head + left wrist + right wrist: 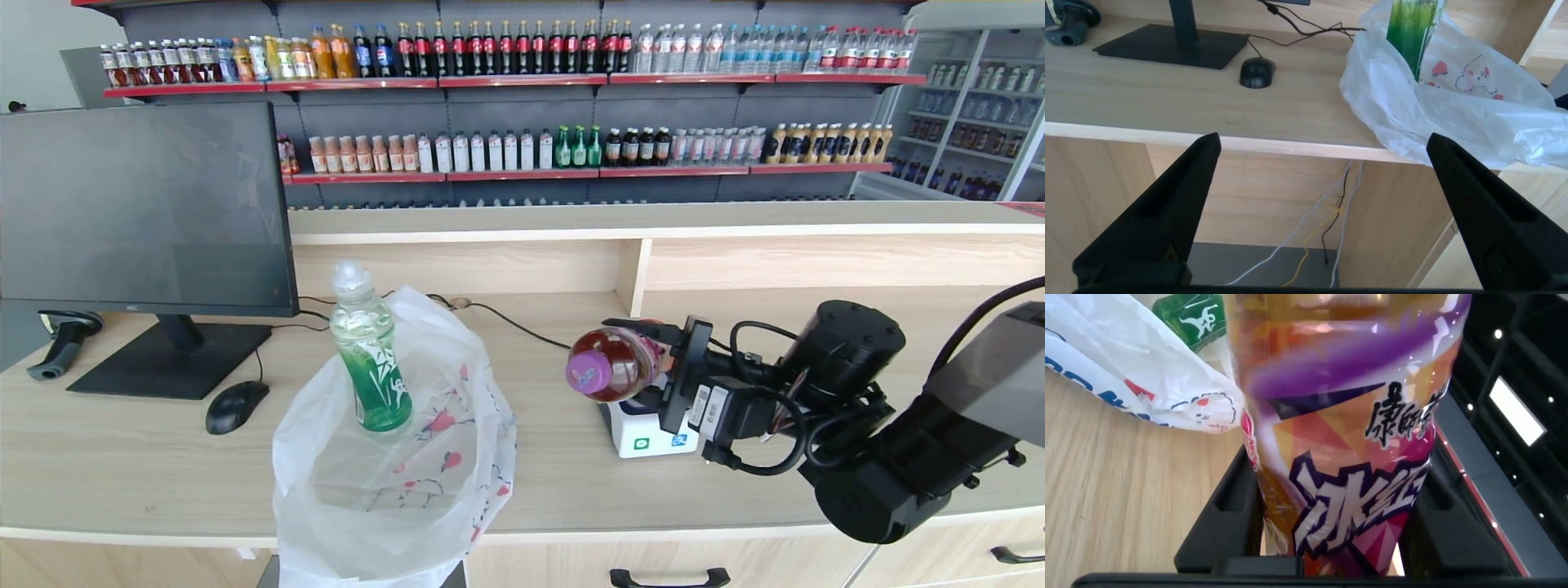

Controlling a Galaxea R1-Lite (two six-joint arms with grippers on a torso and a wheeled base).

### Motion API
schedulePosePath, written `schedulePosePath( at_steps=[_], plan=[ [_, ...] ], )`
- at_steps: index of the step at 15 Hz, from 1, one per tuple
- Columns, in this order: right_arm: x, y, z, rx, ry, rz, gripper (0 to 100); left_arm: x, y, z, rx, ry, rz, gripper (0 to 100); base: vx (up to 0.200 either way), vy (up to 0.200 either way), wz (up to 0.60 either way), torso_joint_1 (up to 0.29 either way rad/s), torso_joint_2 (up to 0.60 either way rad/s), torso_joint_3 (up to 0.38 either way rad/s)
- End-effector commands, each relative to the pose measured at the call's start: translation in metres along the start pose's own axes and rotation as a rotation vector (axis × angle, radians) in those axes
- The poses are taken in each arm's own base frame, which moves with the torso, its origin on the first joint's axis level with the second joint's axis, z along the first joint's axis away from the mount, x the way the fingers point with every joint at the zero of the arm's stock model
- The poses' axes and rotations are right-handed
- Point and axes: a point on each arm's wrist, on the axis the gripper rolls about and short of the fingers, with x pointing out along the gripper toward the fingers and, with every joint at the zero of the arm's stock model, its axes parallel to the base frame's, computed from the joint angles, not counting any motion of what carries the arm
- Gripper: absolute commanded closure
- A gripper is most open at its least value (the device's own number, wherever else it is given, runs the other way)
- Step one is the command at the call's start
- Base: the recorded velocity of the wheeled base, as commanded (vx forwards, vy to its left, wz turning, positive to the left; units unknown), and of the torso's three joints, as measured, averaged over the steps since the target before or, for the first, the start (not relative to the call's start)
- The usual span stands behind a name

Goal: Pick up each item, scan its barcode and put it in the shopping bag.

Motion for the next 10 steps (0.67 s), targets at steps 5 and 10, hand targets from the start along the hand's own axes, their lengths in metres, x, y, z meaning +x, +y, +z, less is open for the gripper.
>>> schedulePosePath(
  at_steps=[5,10],
  plan=[
    [0.0012,0.0059,-0.0084,-0.009,-0.008,0.019,100,0.0,0.0,0.0001,0.0,-0.001,0.001,0,0.0,0.0,0.0,0.0,0.0,0.0],
    [-0.0021,0.0039,-0.0104,-0.015,0.002,0.014,100,0.0,0.0,0.0001,0.0,-0.001,0.001,0,0.0,0.0,0.0,0.0,0.0,0.0]
  ],
)
